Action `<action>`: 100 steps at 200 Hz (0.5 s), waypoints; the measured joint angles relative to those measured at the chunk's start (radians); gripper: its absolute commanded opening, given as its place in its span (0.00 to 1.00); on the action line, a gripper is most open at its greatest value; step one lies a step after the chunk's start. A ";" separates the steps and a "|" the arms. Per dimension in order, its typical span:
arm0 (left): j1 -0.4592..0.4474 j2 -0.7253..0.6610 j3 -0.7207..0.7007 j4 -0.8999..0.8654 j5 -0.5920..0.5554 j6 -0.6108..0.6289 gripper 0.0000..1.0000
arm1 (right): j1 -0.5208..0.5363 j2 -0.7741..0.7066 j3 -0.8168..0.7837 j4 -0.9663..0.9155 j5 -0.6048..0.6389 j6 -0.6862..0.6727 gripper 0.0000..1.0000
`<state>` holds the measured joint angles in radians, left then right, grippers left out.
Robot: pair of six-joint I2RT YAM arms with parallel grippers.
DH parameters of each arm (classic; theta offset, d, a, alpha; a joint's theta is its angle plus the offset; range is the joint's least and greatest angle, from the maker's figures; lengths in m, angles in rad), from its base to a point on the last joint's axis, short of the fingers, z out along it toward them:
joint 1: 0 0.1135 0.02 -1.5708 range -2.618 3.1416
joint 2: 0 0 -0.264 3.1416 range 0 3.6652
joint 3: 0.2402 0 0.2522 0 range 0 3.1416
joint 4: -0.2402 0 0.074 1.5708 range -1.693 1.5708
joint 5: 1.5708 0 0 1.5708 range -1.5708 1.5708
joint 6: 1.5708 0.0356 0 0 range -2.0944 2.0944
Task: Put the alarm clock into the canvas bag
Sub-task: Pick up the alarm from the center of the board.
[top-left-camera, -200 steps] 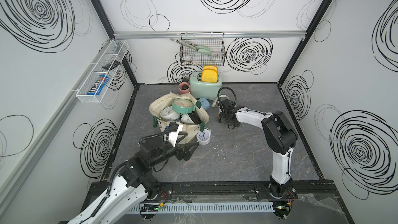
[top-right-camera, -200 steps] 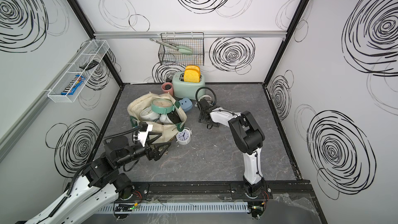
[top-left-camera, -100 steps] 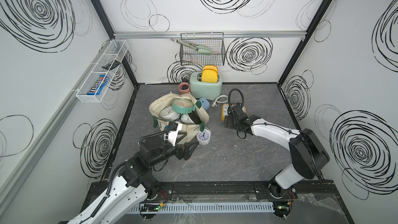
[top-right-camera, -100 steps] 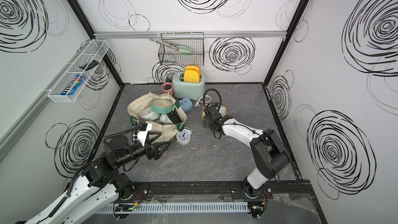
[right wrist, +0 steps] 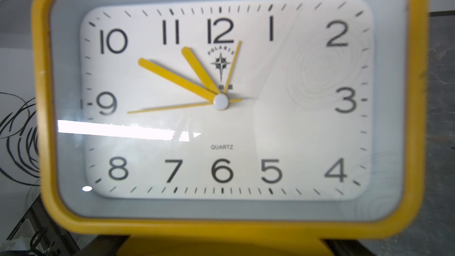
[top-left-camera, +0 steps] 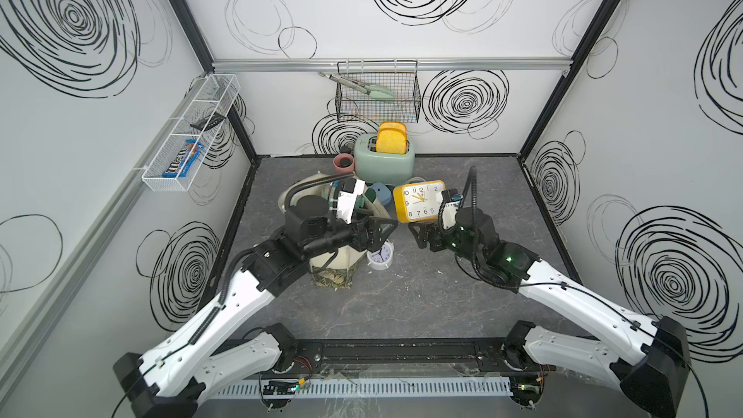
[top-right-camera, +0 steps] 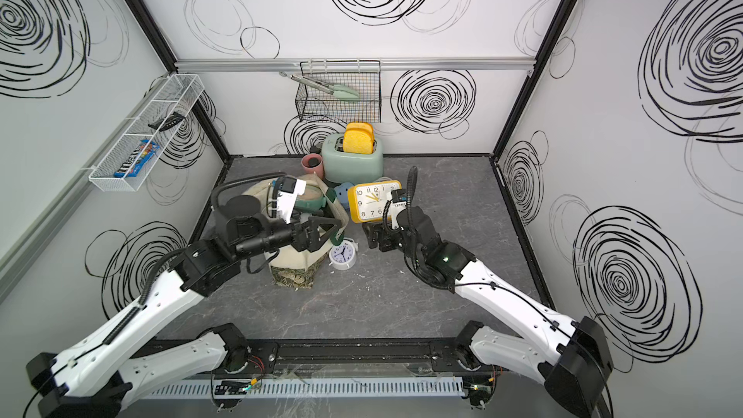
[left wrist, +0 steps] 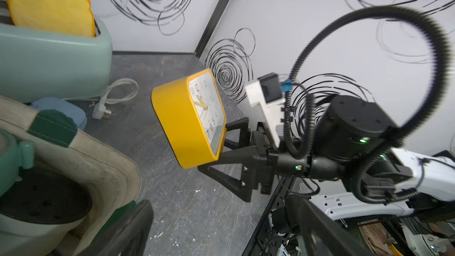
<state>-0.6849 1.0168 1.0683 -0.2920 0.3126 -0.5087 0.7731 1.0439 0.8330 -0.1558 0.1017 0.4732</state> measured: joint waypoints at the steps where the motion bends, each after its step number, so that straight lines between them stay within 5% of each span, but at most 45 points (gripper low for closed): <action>1: -0.001 0.004 0.002 -0.001 0.000 0.000 0.94 | 0.001 -0.002 0.000 -0.001 -0.003 0.000 0.61; 26: -0.043 0.116 0.052 -0.012 -0.008 -0.014 0.92 | 0.009 -0.038 0.000 -0.015 -0.033 -0.002 0.61; 100: -0.092 0.224 0.138 -0.021 -0.088 -0.090 0.63 | 0.026 -0.096 0.005 -0.045 -0.064 -0.006 0.59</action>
<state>-0.7769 1.2411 1.2064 -0.3126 0.2249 -0.5983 0.7990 0.9482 0.8379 -0.2008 0.0372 0.4675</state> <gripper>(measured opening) 0.655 0.893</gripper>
